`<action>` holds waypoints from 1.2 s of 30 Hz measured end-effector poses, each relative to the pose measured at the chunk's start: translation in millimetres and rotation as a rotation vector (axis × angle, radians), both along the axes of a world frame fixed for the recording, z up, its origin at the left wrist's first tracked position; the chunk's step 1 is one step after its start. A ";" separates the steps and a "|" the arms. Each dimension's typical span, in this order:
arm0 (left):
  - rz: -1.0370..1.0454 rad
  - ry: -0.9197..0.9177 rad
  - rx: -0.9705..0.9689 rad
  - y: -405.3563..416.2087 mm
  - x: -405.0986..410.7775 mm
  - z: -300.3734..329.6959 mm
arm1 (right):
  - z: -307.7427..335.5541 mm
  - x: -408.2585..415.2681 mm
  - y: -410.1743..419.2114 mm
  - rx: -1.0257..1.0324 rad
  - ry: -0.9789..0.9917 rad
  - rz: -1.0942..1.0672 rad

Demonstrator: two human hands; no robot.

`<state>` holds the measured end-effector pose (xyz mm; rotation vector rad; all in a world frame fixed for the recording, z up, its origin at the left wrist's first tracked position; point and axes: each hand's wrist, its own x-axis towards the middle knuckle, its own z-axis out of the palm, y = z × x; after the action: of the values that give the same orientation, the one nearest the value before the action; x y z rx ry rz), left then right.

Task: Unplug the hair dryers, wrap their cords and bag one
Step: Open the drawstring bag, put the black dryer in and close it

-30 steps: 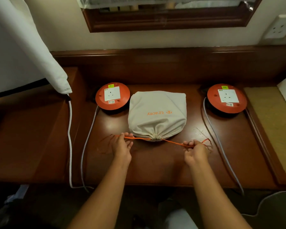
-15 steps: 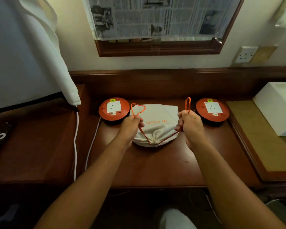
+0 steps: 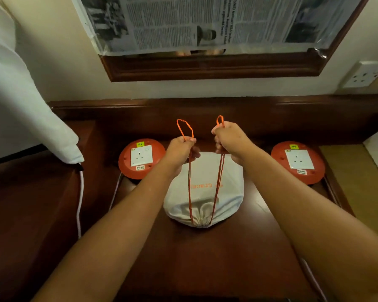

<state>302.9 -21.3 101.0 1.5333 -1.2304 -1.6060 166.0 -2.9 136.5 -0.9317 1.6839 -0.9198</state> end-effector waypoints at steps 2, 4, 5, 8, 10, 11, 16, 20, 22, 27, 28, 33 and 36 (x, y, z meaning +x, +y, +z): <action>0.003 -0.001 0.024 -22.0 -9.2 -11.5 | -14.7 -7.1 -27.2 0.026 0.000 0.028; 0.002 -0.005 0.049 -40.0 -16.3 -24.6 | -29.9 -12.0 -49.7 0.044 0.027 0.063; 0.001 -0.010 0.064 -48.1 -19.2 -31.5 | -37.0 -13.8 -59.6 0.050 0.035 0.078; -0.007 -0.064 0.104 -69.2 -24.9 -53.1 | -58.6 -18.0 -84.1 0.077 0.094 0.116; -0.019 -0.085 0.142 -77.5 -25.7 -64.8 | -72.5 -20.8 -95.7 0.108 0.140 0.119; -0.031 -0.093 0.165 -80.3 -25.4 -69.9 | -78.8 -22.7 -99.7 0.124 0.163 0.127; -0.042 -0.160 0.167 -79.9 -12.7 -78.6 | -97.4 -41.3 -95.2 0.162 0.223 0.135; 0.015 -0.230 0.098 -59.1 18.9 -90.7 | -117.9 -64.8 -60.3 0.165 0.247 -0.015; 0.069 -0.257 0.011 -38.8 36.3 -100.4 | -131.8 -74.4 -32.0 0.197 0.243 -0.130; 0.207 -0.323 0.040 10.0 65.4 -138.2 | -169.8 -76.6 35.5 0.372 0.040 -0.236; 0.227 -0.324 0.091 17.4 68.8 -144.6 | -175.0 -73.7 43.7 0.389 0.011 -0.232; 0.297 -0.045 0.365 45.5 77.3 -163.8 | -186.6 -57.6 68.0 0.298 -0.315 -0.242; 0.278 0.045 0.453 51.0 82.6 -177.9 | -193.6 -56.0 73.0 0.264 -0.370 -0.270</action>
<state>385.6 29.7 -76.9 1.8320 -0.6133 -1.7920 110.1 70.0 -57.2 -0.3367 1.5791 -0.9503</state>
